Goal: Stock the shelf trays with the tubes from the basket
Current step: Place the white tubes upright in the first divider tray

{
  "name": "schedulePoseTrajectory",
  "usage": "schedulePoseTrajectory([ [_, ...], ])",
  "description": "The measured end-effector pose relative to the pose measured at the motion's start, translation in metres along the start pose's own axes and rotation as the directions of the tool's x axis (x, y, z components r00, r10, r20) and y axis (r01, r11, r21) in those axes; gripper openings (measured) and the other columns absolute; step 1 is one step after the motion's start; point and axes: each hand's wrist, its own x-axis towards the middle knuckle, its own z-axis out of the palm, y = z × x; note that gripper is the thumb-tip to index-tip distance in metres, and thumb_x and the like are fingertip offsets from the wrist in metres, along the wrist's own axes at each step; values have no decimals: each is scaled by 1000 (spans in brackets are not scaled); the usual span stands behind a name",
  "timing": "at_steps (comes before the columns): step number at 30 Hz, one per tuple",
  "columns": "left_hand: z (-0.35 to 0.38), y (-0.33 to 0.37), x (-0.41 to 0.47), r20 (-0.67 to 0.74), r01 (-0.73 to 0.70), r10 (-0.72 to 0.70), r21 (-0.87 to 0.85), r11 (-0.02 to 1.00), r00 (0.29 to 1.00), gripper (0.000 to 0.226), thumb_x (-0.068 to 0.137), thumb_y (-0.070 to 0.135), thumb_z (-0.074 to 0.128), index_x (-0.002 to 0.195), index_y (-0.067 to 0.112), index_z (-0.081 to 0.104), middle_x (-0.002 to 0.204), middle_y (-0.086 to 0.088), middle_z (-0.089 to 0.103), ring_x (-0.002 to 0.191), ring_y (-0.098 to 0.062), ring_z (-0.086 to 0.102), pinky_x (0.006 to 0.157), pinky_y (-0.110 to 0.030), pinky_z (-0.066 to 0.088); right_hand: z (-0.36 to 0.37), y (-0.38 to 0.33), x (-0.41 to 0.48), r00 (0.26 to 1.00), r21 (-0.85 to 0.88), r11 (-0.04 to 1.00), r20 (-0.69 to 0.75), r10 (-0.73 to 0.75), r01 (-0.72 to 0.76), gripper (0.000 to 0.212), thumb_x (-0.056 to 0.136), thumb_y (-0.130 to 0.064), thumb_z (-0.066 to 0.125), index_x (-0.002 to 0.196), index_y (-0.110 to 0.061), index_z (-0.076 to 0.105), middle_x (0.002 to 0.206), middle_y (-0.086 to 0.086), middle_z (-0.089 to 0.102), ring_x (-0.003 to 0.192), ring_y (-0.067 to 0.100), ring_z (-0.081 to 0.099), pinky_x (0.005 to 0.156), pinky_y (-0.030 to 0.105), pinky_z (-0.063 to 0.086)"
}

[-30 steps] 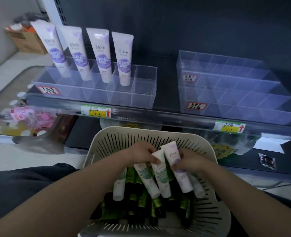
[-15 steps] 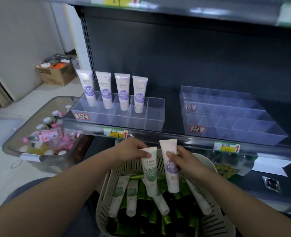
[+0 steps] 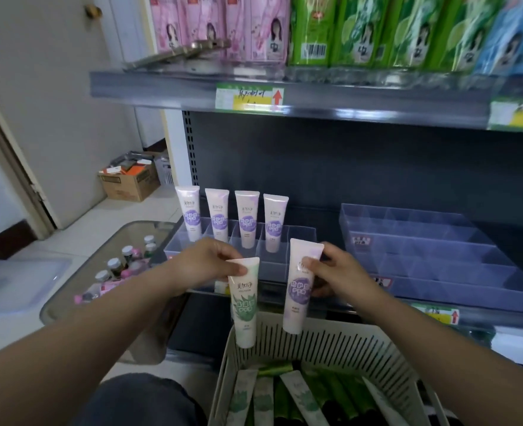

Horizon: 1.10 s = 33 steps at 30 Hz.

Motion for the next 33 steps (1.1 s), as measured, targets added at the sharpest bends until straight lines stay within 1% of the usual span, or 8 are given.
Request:
schedulePoseTrajectory([
  [3, -21, 9, -3, -37, -21, 22, 33, 999, 999, 10, 83, 12, 69, 91, 9, 74, 83, 1, 74, 76, -3, 68, 74, -10, 52, 2, -15, 12, 999, -29, 999, -25, -47, 46, 10, 96, -24, 51, 98, -25, 61, 89, -1, 71, 79, 17, 70, 71, 38, 58],
  [4, -29, 12, -3, -52, -25, 29, 69, 997, 998, 9, 84, 15, 69, 90, 12, 74, 79, 4, 72, 68, 5, 65, 66, -3, 47, 2, -20, 16, 997, -43, 997, -30, -68, 67, 11, 96, -24, 51, 96, -24, 62, 85, -1, 71, 75, 16, 69, 69, 38, 58],
  [8, -63, 21, 4, -75, -58, 65, 99, 993, 995, 8, 83, 17, 70, 88, 16, 76, 89, -4, 74, 78, -9, 63, 72, -15, 47, 0, -40, 30, 993, -60, 993, -50, -108, 105, 13, 97, -20, 49, 91, -18, 60, 78, -1, 68, 63, 8, 67, 60, 28, 58],
  [12, -96, 27, 15, -146, -65, 87, 151, 986, 986, 9, 86, 14, 66, 87, 17, 74, 71, 11, 71, 66, -2, 63, 60, -6, 46, -8, -58, 50, 987, -50, 989, -74, -140, 137, 11, 97, -18, 49, 91, -16, 59, 78, 3, 68, 63, 11, 67, 58, 29, 58],
  [15, -121, 30, 24, -184, -62, 91, 156, 986, 979, 13, 90, 15, 61, 91, 17, 74, 92, 0, 74, 91, -21, 68, 89, -32, 53, -16, -69, 65, 984, -25, 988, -94, -152, 150, 11, 97, -17, 50, 91, -18, 59, 79, 4, 68, 61, 10, 69, 55, 27, 58],
  [18, -136, 30, 32, -231, -61, 107, 199, 978, 967, 13, 91, 14, 59, 93, 16, 72, 100, -6, 72, 99, -26, 65, 97, -45, 49, -24, -76, 81, 980, -11, 989, -128, -150, 150, 10, 96, -17, 51, 90, -18, 59, 80, 7, 68, 61, 13, 68, 59, 31, 60],
  [27, -142, 2, 54, -343, 11, 142, 409, 912, 929, 10, 92, 19, 58, 88, 26, 65, 90, 3, 64, 89, -17, 60, 90, -33, 47, -42, -73, 120, 966, -10, 994, -235, -109, 109, 7, 94, -14, 55, 89, -17, 59, 90, 12, 67, 79, 24, 67, 74, 40, 59],
  [33, -138, -17, 62, -369, 40, 131, 420, 906, 920, 14, 94, 16, 55, 102, 14, 67, 98, 0, 60, 91, -16, 55, 80, -26, 38, -39, -52, 139, 966, -16, 999, -256, -42, 39, 7, 94, -14, 55, 90, -19, 59, 89, 9, 66, 81, 24, 66, 78, 42, 55],
])
